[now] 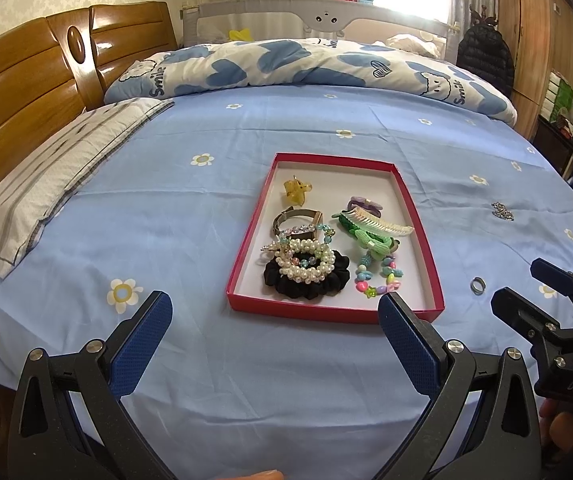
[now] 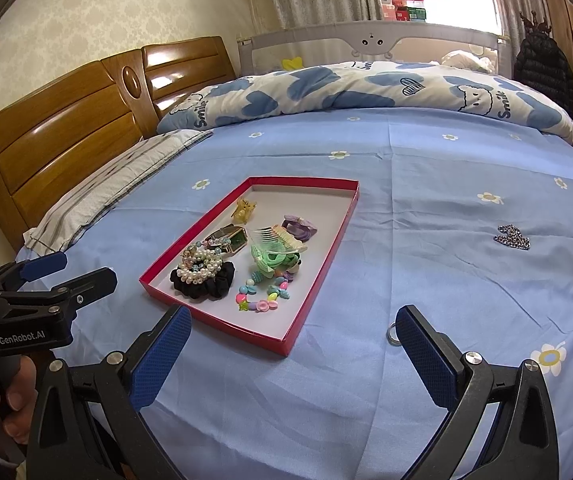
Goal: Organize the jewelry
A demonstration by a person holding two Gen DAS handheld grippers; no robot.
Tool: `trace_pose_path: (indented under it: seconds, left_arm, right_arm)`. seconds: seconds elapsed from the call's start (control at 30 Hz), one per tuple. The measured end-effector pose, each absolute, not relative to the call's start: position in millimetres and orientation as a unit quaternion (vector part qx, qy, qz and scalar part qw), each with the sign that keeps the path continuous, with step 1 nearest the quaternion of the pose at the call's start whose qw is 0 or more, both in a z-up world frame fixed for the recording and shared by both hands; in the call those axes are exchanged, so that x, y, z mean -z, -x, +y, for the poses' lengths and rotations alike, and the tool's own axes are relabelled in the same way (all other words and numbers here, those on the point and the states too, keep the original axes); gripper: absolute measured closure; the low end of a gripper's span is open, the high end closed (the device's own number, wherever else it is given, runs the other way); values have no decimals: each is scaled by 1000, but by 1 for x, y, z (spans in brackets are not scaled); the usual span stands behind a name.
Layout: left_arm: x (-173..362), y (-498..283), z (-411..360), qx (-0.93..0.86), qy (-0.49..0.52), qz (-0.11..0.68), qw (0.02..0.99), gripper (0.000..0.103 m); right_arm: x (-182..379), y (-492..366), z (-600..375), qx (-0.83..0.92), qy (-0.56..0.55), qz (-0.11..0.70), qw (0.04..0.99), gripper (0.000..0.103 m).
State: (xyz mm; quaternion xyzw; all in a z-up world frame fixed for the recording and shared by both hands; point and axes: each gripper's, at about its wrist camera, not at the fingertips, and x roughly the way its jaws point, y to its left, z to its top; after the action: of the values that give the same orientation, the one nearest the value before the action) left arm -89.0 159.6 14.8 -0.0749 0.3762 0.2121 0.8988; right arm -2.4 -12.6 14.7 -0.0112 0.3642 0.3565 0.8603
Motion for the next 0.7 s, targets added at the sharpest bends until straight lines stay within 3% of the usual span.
trace_pose_path:
  seconds: [0.7]
  left_arm:
    - [-14, 91, 160, -227, 66, 373, 897, 0]
  right_arm:
    - [-19, 3, -13, -356, 10, 361, 862, 0]
